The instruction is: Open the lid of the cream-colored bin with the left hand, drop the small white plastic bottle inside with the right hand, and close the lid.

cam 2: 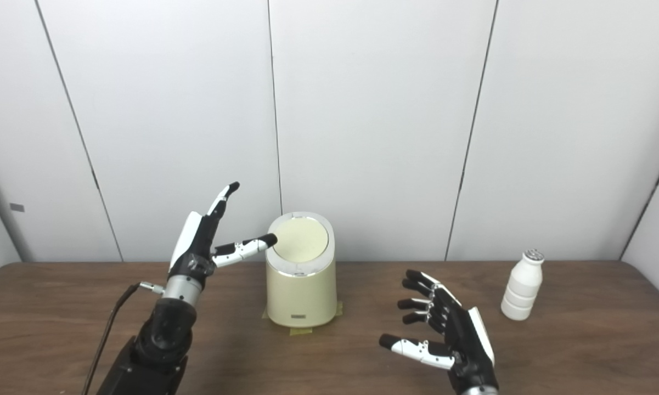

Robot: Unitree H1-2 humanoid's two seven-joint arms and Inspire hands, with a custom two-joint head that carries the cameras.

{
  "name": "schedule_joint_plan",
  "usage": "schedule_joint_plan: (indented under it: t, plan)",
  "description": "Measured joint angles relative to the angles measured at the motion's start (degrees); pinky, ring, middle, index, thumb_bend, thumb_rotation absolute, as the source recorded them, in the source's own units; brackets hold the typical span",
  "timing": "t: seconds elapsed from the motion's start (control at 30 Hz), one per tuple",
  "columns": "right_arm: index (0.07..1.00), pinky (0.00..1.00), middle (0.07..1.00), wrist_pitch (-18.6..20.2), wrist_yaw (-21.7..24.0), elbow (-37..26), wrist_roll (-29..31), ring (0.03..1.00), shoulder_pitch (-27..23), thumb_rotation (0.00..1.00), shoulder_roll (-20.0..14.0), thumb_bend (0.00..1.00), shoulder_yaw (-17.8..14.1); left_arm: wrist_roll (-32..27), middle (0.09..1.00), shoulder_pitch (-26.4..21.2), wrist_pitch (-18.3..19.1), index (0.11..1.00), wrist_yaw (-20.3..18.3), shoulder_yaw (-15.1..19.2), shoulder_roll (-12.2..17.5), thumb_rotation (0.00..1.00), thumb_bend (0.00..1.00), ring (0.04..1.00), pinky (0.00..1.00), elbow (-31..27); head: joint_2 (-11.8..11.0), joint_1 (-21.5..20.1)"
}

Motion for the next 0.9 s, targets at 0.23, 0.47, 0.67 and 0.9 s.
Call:
schedule_joint_plan:
  t: [0.23, 0.47, 0.67, 0.9]
  plan:
    - [0.787, 0.52, 0.782, 0.09, 0.22, -0.36, -0.46, 0.62, 0.02, 0.11, -0.04, 0.7, 0.63, 3.55, 1.0, -3.26, 4.59, 1.0, 0.03, -2.22, -0.02, 0.3, 0.92, 1.0, 0.88, -0.13, 0.09, 0.0]
    - [0.781, 0.53, 0.785, 1.32, 0.22, -1.81, -0.73, 0.616, 0.13, 0.11, -0.03, 0.69, 1.02, 5.9, 1.0, -4.53, 7.29, 1.0, -0.13, -4.37, -0.08, 0.28, 0.93, 1.0, 0.9, 0.37, 0.09, -0.18]
    - [0.778, 0.53, 0.786, 2.33, 0.17, -2.55, -0.77, 0.629, 0.28, 0.1, 0.32, 0.7, 1.16, 6.13, 1.0, -5.99, 7.6, 1.0, -0.26, -5.22, -0.14, 0.27, 0.92, 1.0, 0.86, 2.58, 0.53, -0.53]
    - [0.771, 0.53, 0.782, 2.67, 0.15, -2.72, -1.26, 0.615, 0.63, 0.12, 0.53, 0.69, 1.19, 6.4, 1.0, -6.35, 7.59, 1.0, -0.5, -6.37, -0.25, 0.24, 0.91, 1.0, 0.88, 4.26, 0.62, -0.62]
